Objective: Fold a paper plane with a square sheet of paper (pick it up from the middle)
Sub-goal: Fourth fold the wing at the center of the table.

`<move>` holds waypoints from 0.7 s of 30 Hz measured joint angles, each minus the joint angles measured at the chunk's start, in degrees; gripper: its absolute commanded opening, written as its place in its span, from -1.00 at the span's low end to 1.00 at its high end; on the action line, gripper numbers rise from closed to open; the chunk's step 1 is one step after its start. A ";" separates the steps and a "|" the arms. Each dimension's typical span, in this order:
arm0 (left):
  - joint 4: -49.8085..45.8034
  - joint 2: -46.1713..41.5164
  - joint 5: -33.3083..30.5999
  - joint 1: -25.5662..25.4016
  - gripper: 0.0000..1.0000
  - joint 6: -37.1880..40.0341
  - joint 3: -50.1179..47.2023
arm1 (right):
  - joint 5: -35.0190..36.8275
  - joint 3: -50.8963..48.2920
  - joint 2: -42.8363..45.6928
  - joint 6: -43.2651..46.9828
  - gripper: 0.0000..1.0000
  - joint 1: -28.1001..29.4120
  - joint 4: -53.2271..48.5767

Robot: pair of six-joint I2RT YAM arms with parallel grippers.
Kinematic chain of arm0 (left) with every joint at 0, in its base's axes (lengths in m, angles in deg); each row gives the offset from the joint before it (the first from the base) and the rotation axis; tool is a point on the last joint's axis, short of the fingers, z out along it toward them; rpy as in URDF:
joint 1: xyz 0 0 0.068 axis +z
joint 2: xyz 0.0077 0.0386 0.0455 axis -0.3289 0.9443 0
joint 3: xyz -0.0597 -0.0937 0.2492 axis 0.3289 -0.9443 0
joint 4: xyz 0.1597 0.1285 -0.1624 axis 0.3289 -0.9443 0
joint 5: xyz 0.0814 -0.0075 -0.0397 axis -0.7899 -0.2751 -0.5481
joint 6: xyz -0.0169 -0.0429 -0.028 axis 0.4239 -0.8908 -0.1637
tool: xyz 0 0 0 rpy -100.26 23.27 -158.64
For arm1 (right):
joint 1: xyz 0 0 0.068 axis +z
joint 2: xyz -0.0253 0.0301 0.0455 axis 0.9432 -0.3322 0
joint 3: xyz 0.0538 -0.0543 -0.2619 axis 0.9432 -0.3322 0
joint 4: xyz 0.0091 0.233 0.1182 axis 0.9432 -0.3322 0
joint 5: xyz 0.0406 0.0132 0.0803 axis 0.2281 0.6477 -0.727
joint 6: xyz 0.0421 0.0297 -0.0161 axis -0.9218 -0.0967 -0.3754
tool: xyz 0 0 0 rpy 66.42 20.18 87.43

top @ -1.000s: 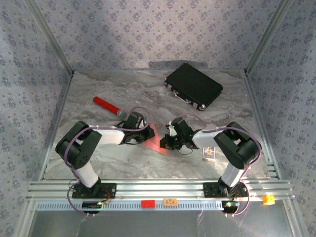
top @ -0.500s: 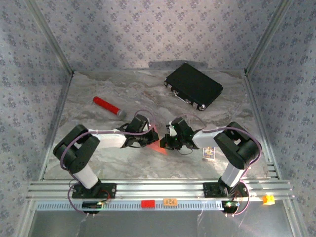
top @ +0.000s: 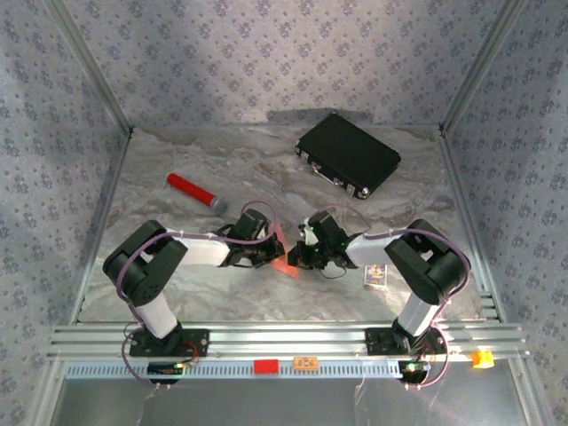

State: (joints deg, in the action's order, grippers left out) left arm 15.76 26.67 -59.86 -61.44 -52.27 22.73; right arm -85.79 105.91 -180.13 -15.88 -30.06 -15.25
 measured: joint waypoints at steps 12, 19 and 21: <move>-2.34 0.02 1.75 3.28 -0.95 1.92 0.74 | 0.55 -0.04 0.09 0.04 -1.00 0.26 0.04; -3.23 0.02 2.78 5.90 -0.95 3.30 1.01 | 0.57 -0.07 0.09 0.04 -1.00 0.26 0.07; -4.04 0.00 2.82 6.62 -0.95 3.91 1.40 | 0.57 -0.09 0.09 0.04 -1.00 0.26 0.04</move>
State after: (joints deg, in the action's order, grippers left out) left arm 11.71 26.67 -57.04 -54.82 -48.36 24.13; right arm -85.22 105.82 -180.04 -15.84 -29.80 -15.21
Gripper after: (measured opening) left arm 0.041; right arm 0.066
